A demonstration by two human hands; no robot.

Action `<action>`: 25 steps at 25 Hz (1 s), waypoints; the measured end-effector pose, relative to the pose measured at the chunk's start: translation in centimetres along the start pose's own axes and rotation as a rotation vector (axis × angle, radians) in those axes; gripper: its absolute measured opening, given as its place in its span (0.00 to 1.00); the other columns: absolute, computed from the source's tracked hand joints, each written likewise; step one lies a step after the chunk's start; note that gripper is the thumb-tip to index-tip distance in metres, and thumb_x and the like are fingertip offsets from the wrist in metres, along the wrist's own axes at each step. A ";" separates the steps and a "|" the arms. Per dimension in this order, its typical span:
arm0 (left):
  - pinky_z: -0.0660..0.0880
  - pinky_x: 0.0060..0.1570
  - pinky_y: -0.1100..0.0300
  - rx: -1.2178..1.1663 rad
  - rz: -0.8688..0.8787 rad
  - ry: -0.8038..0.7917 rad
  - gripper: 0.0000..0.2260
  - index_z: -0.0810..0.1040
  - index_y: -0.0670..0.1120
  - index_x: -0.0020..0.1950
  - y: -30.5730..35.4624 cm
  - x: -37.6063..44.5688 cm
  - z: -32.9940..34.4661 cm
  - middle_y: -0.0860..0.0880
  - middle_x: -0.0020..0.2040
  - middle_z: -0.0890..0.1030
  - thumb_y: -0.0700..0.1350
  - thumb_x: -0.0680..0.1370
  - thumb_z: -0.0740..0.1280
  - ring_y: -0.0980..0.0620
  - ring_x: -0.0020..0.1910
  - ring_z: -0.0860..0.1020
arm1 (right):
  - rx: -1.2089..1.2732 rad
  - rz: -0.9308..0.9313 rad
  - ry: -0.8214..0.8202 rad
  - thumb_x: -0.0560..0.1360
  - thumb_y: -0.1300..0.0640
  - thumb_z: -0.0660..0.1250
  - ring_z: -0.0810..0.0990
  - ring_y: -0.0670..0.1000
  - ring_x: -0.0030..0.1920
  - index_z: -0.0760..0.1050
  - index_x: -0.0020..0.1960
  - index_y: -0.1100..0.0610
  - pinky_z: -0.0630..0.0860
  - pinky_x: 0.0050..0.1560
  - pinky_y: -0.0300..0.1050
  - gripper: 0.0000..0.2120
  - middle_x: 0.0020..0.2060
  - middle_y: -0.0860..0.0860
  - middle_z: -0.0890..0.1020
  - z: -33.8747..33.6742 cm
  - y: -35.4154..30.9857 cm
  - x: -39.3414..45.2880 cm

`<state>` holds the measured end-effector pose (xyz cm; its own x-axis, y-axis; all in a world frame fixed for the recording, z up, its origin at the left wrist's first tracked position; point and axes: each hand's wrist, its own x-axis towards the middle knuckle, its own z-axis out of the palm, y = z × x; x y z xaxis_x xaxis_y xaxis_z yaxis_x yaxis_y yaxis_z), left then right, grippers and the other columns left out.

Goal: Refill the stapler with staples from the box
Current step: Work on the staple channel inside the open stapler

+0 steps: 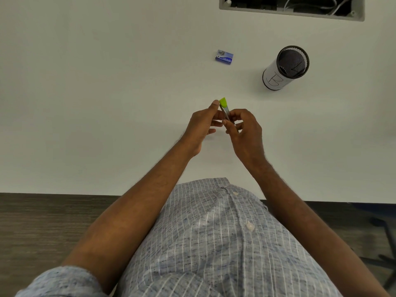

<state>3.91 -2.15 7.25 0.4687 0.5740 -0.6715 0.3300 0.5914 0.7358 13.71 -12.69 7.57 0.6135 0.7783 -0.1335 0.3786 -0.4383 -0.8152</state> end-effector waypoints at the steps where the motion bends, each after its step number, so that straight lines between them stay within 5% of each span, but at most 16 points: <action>1: 0.77 0.57 0.50 -0.028 -0.001 -0.003 0.21 0.85 0.50 0.44 0.0 0.0 0.0 0.49 0.49 0.87 0.59 0.84 0.57 0.52 0.51 0.84 | -0.007 0.005 -0.001 0.80 0.56 0.71 0.83 0.49 0.48 0.77 0.58 0.54 0.82 0.49 0.47 0.08 0.52 0.47 0.81 0.1 0.0 0.0; 7: 0.77 0.56 0.50 -0.264 -0.063 -0.009 0.20 0.84 0.47 0.47 -1.1 0.5 -1.1 0.47 0.49 0.87 0.57 0.84 0.58 0.48 0.50 0.85 | -0.097 -0.106 0.099 0.80 0.55 0.71 0.76 0.39 0.46 0.76 0.59 0.56 0.75 0.46 0.29 0.10 0.54 0.50 0.77 0.0 0.0 -0.3; 17: 0.79 0.59 0.52 -0.331 -0.082 0.044 0.15 0.82 0.45 0.52 -1.3 0.8 -1.1 0.46 0.53 0.86 0.50 0.85 0.57 0.46 0.55 0.84 | -0.219 -0.103 0.016 0.79 0.54 0.71 0.77 0.45 0.42 0.72 0.55 0.55 0.80 0.40 0.42 0.10 0.52 0.49 0.76 0.1 0.5 -0.4; 25: 0.76 0.65 0.54 -0.234 -0.003 0.166 0.11 0.80 0.45 0.60 -1.1 1.1 -1.3 0.46 0.61 0.82 0.44 0.84 0.60 0.47 0.61 0.81 | -0.163 -0.079 0.026 0.80 0.54 0.70 0.76 0.41 0.43 0.74 0.53 0.53 0.73 0.42 0.30 0.07 0.49 0.46 0.78 0.7 1.2 -0.5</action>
<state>2.99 -1.47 5.57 0.3212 0.6456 -0.6928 0.1236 0.6968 0.7066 13.44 -13.29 6.24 0.5939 0.8025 -0.0564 0.5327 -0.4449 -0.7199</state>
